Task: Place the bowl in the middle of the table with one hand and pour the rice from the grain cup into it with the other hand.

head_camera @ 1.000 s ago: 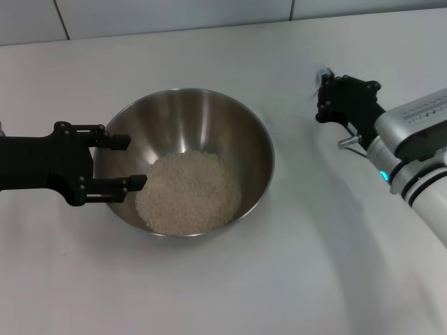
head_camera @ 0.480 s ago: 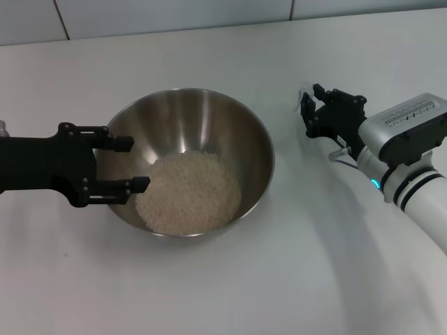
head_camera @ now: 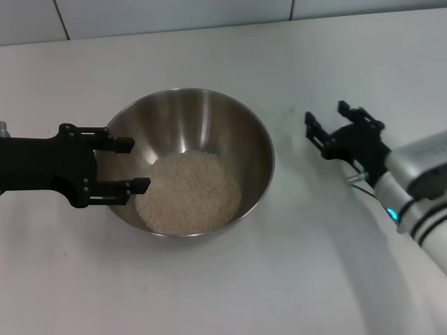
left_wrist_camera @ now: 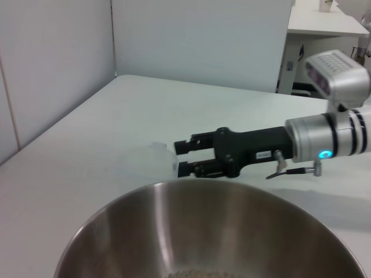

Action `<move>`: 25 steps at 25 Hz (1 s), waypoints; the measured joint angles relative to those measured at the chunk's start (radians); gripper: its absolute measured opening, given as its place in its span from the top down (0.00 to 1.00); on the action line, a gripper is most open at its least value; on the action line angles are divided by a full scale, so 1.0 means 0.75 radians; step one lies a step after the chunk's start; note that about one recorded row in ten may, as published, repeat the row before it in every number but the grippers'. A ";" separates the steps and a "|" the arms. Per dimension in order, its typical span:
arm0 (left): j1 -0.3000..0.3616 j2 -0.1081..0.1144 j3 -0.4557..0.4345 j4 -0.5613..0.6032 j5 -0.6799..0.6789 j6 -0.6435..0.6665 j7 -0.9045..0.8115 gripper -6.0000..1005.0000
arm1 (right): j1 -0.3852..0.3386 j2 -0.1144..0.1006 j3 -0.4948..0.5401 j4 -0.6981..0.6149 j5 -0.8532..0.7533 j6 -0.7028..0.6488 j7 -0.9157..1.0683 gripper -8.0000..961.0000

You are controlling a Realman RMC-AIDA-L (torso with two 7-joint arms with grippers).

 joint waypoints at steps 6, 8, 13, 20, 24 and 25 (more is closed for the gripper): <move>0.001 0.001 0.001 0.000 0.001 0.000 0.000 0.29 | -0.166 -0.003 0.045 -0.072 0.003 -0.360 0.278 0.25; 0.000 0.001 0.001 0.000 0.001 0.000 0.000 0.29 | -0.187 -0.003 0.031 -0.146 -0.027 -0.535 0.411 0.24; 0.000 0.001 0.001 0.000 0.001 0.000 -0.001 0.29 | -0.095 -0.009 0.020 -0.452 -0.294 -1.003 0.658 0.22; 0.000 -0.001 0.001 0.001 0.000 -0.007 0.003 0.29 | 0.165 -0.006 -0.210 -0.894 -0.540 -1.053 1.004 0.23; -0.007 0.000 0.001 0.002 0.000 -0.009 0.000 0.29 | 0.270 0.001 -0.594 -1.132 -0.542 -1.019 1.264 0.23; -0.007 0.000 0.001 0.002 0.000 -0.009 0.000 0.29 | 0.287 0.002 -0.691 -1.190 -0.542 -0.997 1.349 0.23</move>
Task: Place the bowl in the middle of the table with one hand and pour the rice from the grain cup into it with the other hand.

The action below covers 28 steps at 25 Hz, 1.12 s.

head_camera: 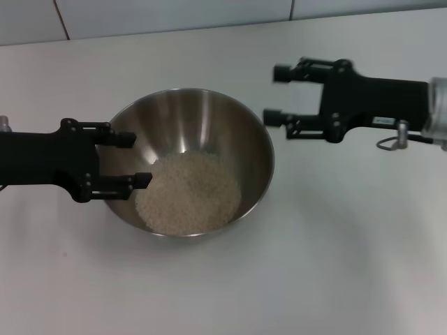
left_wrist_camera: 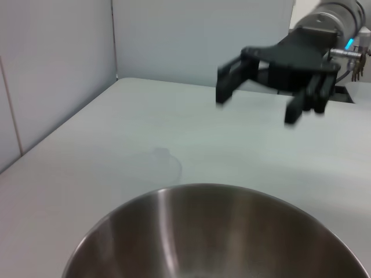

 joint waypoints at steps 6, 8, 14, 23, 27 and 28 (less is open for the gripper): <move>-0.020 0.001 -0.001 -0.002 0.000 -0.002 0.000 0.29 | 0.018 0.005 -0.525 -0.299 0.009 0.144 0.418 0.23; -0.023 0.002 -0.001 -0.002 0.001 -0.003 0.000 0.29 | 0.011 0.005 -0.647 -0.361 0.009 0.187 0.516 0.23; -0.026 0.002 0.000 -0.002 0.003 -0.007 -0.013 0.29 | -0.002 0.009 -0.816 -0.438 0.014 0.244 0.611 0.23; -0.028 0.002 0.000 -0.002 0.004 -0.007 -0.017 0.29 | -0.006 0.010 -0.856 -0.445 0.021 0.267 0.622 0.23; -0.028 0.001 0.000 -0.002 0.004 -0.007 -0.017 0.29 | -0.009 0.010 -0.857 -0.446 0.022 0.267 0.623 0.23; -0.028 0.001 0.000 -0.002 0.004 -0.007 -0.017 0.29 | -0.010 0.010 -0.858 -0.446 0.022 0.267 0.623 0.23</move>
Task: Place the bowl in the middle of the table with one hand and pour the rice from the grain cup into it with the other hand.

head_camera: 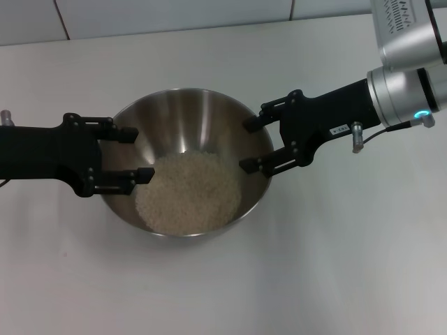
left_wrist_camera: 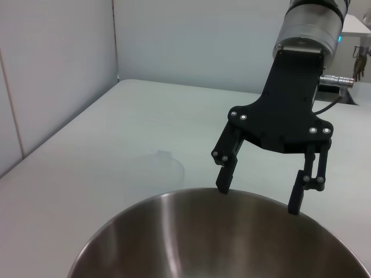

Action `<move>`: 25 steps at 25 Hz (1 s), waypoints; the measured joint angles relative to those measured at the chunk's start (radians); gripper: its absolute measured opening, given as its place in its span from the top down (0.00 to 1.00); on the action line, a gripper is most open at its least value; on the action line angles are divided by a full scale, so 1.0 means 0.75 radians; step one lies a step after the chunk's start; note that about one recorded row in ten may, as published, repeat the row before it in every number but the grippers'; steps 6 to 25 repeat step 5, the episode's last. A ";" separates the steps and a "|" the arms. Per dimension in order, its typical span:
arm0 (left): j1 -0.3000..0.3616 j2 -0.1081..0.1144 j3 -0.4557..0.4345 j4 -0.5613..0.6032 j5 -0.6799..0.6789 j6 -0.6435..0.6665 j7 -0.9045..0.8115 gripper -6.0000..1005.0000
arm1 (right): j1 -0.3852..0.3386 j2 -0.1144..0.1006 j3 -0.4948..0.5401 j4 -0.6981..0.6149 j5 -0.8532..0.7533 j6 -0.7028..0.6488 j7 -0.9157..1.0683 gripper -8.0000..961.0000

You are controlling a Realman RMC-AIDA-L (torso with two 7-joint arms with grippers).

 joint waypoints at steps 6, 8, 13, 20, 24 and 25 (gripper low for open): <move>0.000 -0.001 0.000 0.000 0.000 0.000 -0.004 0.29 | -0.004 0.000 -0.001 -0.003 0.002 0.002 0.000 0.23; 0.000 -0.001 0.000 0.000 0.000 0.000 -0.004 0.29 | -0.004 0.000 -0.001 -0.003 0.002 0.002 0.000 0.23; 0.000 -0.001 0.000 0.000 0.000 0.000 -0.004 0.29 | -0.004 0.000 -0.001 -0.003 0.002 0.002 0.000 0.23; 0.000 -0.001 0.000 0.000 0.000 0.000 -0.004 0.29 | -0.004 0.000 -0.001 -0.003 0.002 0.002 0.000 0.23; 0.000 -0.001 0.000 0.000 0.000 0.000 -0.004 0.29 | -0.004 0.000 -0.001 -0.003 0.002 0.002 0.000 0.23; 0.000 -0.001 0.000 0.000 0.000 0.000 -0.004 0.29 | -0.004 0.000 -0.001 -0.003 0.002 0.002 0.000 0.23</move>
